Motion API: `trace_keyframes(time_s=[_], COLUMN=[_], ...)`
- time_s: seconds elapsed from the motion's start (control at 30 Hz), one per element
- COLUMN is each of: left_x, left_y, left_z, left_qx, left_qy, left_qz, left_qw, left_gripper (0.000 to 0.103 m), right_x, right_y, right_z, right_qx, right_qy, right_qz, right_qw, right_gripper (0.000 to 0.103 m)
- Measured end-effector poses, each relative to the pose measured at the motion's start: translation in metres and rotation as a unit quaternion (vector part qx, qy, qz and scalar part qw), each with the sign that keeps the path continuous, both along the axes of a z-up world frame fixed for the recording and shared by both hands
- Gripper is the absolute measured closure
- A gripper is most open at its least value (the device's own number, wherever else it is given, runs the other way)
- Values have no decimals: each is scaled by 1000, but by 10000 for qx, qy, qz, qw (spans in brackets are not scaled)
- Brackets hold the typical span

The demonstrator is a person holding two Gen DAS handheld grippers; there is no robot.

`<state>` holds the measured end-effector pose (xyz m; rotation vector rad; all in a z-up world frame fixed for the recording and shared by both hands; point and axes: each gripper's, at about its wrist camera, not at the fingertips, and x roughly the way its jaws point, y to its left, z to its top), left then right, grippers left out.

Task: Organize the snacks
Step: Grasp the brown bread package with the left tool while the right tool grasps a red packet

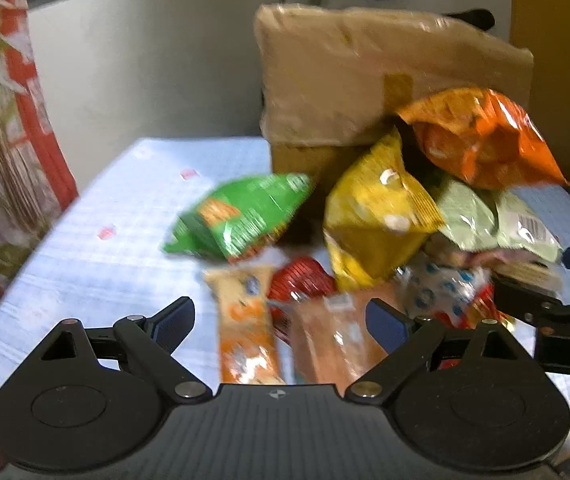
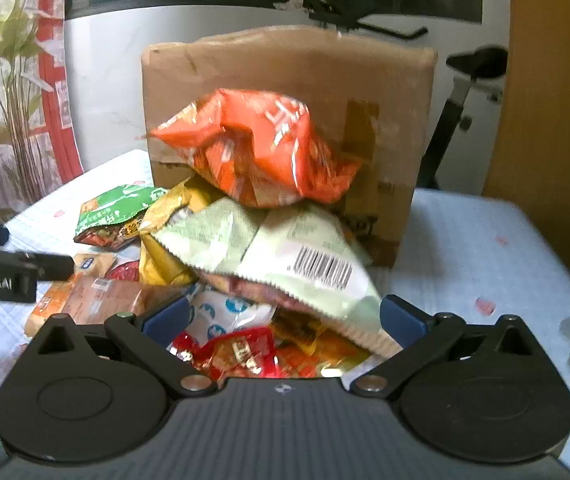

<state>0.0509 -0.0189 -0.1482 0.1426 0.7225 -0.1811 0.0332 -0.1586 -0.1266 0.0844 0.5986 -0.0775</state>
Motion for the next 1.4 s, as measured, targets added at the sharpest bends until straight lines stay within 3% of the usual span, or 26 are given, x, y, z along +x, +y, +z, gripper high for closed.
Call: trace_keyframes(time_s=[0.13, 0.27, 0.63, 0.73, 0.9, 1.4], left_x=[0, 2, 21, 25, 20, -1], left_y=[-11, -21, -39, -39, -32, -16], left_z=[-10, -17, -43, -48, -38, -17], left_qx=[-20, -155, -62, -139, -229, -364], left_qy=[185, 337, 823, 894, 802, 293], left_qz=[-199, -415, -367, -386, -416, -271], left_qw=[9996, 9984, 9959, 9951, 9956, 9985], left_gripper=[11, 11, 11, 20, 26, 26], right_x=[-3, -7, -13, -14, -18, -9], right_y=[-3, -11, -19, -21, -22, 4], right_z=[-8, -12, -13, -14, -15, -38], right_qx=[-138, 51, 199, 224, 246, 437], right_qy=[38, 78, 32, 47, 104, 696], right_qz=[-31, -69, -30, -38, 39, 664], right_qw=[9999, 9999, 9998, 9997, 9996, 9944], right_gripper=[2, 4, 7, 8, 9, 23])
